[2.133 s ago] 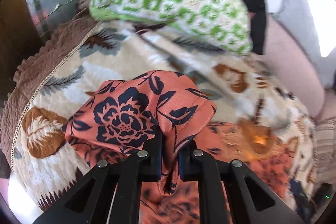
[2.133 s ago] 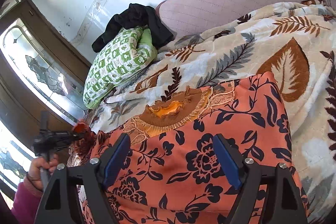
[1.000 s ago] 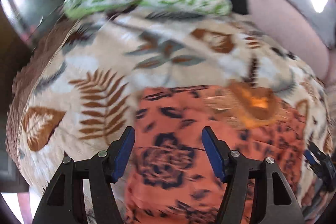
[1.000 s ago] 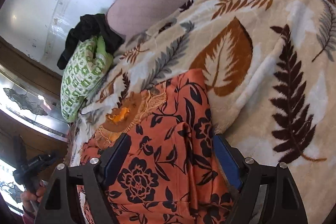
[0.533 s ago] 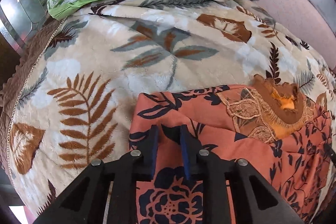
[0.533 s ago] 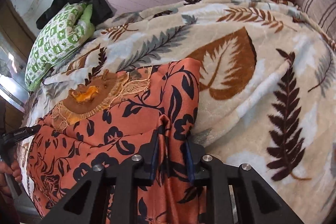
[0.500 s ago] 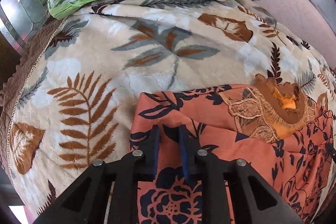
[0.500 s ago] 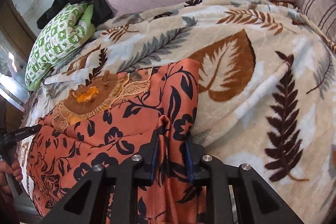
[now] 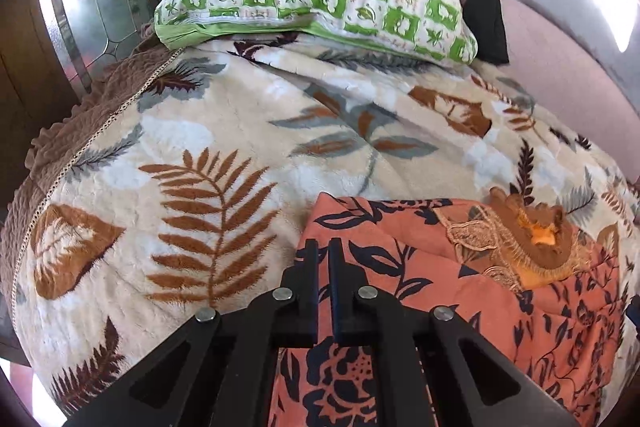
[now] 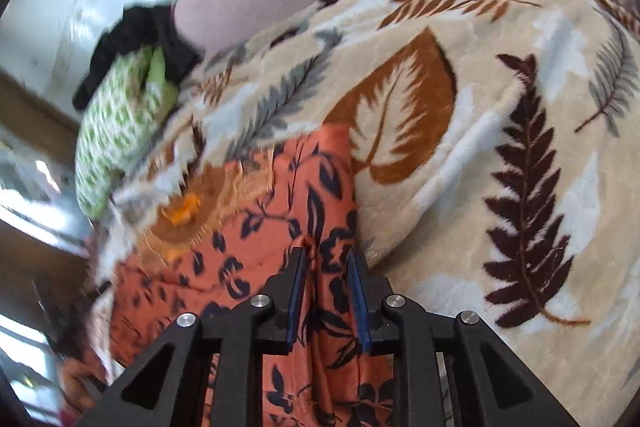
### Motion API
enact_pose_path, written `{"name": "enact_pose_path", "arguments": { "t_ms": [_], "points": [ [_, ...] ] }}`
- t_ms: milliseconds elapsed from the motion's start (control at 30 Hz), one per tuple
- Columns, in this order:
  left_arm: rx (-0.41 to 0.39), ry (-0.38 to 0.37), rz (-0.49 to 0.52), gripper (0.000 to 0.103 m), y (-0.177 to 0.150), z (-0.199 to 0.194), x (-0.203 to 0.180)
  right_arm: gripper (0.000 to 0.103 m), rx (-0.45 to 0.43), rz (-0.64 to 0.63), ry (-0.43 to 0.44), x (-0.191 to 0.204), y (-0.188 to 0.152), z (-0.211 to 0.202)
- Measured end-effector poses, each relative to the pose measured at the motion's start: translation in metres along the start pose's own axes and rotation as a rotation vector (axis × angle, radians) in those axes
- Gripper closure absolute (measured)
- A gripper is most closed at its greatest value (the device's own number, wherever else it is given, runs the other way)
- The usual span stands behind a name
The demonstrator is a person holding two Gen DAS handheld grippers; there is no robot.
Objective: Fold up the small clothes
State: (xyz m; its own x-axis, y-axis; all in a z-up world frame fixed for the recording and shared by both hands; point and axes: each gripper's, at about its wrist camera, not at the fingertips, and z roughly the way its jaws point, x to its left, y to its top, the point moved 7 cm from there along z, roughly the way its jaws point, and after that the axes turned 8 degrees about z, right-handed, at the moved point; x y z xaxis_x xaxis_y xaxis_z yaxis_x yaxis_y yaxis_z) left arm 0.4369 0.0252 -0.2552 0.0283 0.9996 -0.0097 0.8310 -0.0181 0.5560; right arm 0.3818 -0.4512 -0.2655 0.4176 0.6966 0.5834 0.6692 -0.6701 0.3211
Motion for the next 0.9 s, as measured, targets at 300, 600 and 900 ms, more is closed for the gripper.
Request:
{"name": "enact_pose_path", "arguments": {
  "t_ms": [300, 600, 900],
  "points": [
    [0.004, -0.045, 0.064, 0.092, -0.013, 0.015, -0.043, 0.041, 0.000, -0.053, 0.068, 0.024, -0.005, 0.019],
    [-0.015, -0.059, 0.068, 0.099, -0.020, 0.023, -0.051, 0.090, 0.026, -0.215, -0.088, 0.026, -0.021, 0.047],
    [-0.160, -0.033, 0.007, 0.099, 0.006, -0.009, -0.028, 0.097, -0.188, -0.233, -0.042, 0.047, -0.004, -0.009]
  ]
}}
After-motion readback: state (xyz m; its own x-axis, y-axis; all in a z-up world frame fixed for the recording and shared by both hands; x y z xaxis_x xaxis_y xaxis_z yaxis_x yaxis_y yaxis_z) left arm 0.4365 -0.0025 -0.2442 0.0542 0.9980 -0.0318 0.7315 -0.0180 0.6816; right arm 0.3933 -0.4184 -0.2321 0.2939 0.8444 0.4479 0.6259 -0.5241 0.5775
